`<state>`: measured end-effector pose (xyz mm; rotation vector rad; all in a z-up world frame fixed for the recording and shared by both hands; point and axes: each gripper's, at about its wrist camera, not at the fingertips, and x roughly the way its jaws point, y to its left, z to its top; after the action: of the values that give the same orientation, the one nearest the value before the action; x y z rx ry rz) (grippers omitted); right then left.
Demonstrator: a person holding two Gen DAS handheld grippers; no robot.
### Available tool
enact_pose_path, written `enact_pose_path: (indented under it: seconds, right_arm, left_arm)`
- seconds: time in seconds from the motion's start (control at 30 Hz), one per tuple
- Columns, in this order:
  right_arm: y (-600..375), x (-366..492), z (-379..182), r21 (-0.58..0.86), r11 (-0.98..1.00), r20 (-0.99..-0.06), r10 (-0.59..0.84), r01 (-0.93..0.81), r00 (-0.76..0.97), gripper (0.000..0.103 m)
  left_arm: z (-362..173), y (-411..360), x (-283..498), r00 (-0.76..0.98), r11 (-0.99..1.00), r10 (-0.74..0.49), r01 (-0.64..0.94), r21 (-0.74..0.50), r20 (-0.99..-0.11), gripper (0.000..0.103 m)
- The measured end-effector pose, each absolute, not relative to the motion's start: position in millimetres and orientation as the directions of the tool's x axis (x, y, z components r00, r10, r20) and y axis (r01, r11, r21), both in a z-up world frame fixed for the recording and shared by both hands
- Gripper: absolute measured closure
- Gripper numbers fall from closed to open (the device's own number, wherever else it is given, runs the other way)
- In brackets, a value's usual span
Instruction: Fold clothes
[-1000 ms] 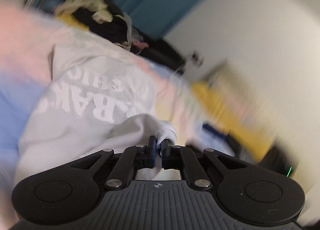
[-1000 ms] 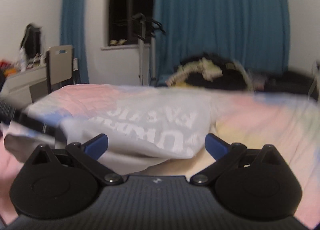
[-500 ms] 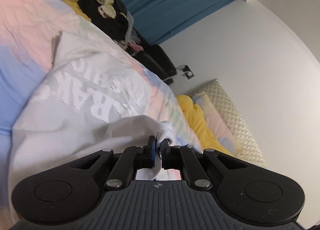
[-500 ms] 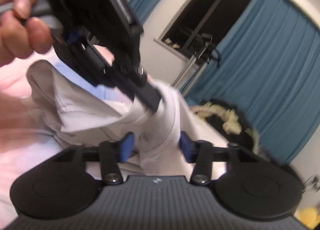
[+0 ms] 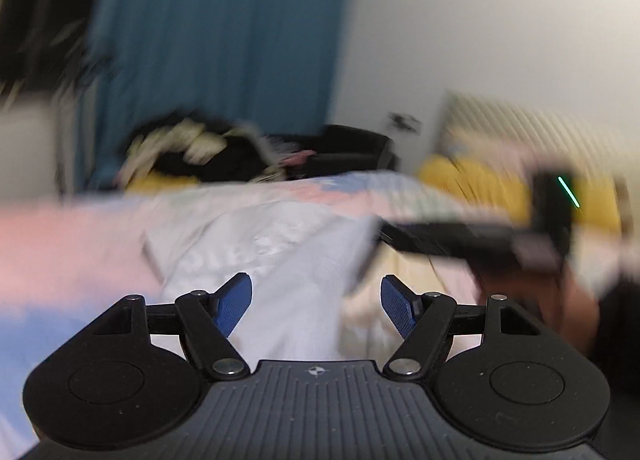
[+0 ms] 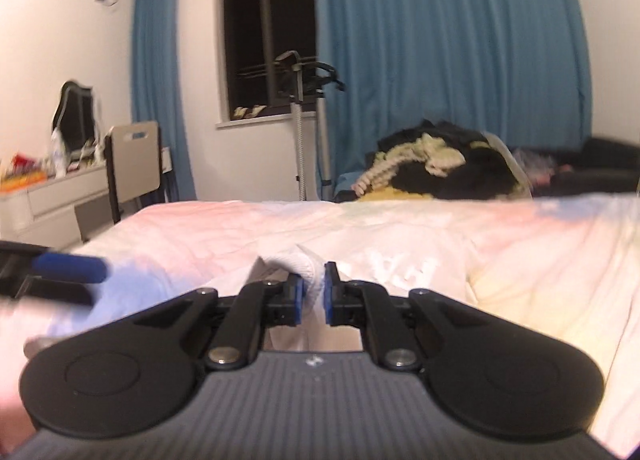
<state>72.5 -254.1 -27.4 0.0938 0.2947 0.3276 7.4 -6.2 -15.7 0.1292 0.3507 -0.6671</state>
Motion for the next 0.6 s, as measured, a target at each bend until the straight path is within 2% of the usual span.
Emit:
enact_pose_path:
  seconds: [0.07, 0.13, 0.27, 0.4, 0.47, 0.5, 0.57, 0.6]
  right_arm:
    - [-258, 74, -23, 0.171, 0.941, -0.273, 0.330, -0.292, 0.904, 0.092]
    - [-262, 74, -22, 0.203, 0.937, -0.274, 0.333, -0.284, 0.902, 0.092]
    - [-272, 79, -24, 0.267, 0.930, -0.293, 0.329, -0.254, 0.898, 0.092]
    - [-279, 79, -32, 0.344, 0.910, -0.322, 0.344, -0.230, 0.882, 0.092]
    - [-283, 81, -36, 0.387, 0.897, -0.336, 0.355, -0.216, 0.872, 0.092]
    - [-285, 82, -38, 0.410, 0.888, -0.340, 0.362, -0.210, 0.868, 0.092]
    - [-289, 86, -42, 0.449, 0.872, -0.352, 0.374, -0.196, 0.858, 0.091]
    - [-290, 88, -44, 0.458, 0.869, -0.365, 0.375, -0.186, 0.852, 0.090]
  left_arm:
    - [-27, -27, -7, 0.734, 0.749, -0.551, 0.645, 0.154, -0.397, 0.030]
    - [-47, -48, -14, 0.777, 0.720, -0.457, 0.609, 0.332, -0.433, 0.043]
    - [-87, -75, -19, 0.795, 0.579, -0.360, 0.600, 0.551, -0.488, 0.044]
    - [-134, -94, -18, 0.894, 0.362, -0.190, 0.447, 0.818, -0.405, 0.043]
    - [-154, -94, -12, 0.918, 0.268, -0.143, 0.396, 0.878, -0.370, 0.043]
    - [-156, -94, -7, 0.919, 0.271, -0.130, 0.393, 0.879, -0.371, 0.046]
    - [-153, -93, 4, 0.919, 0.314, -0.115, 0.393, 0.864, -0.376, 0.068]
    - [-147, -92, 8, 0.922, 0.345, -0.117, 0.385, 0.856, -0.368, 0.089]
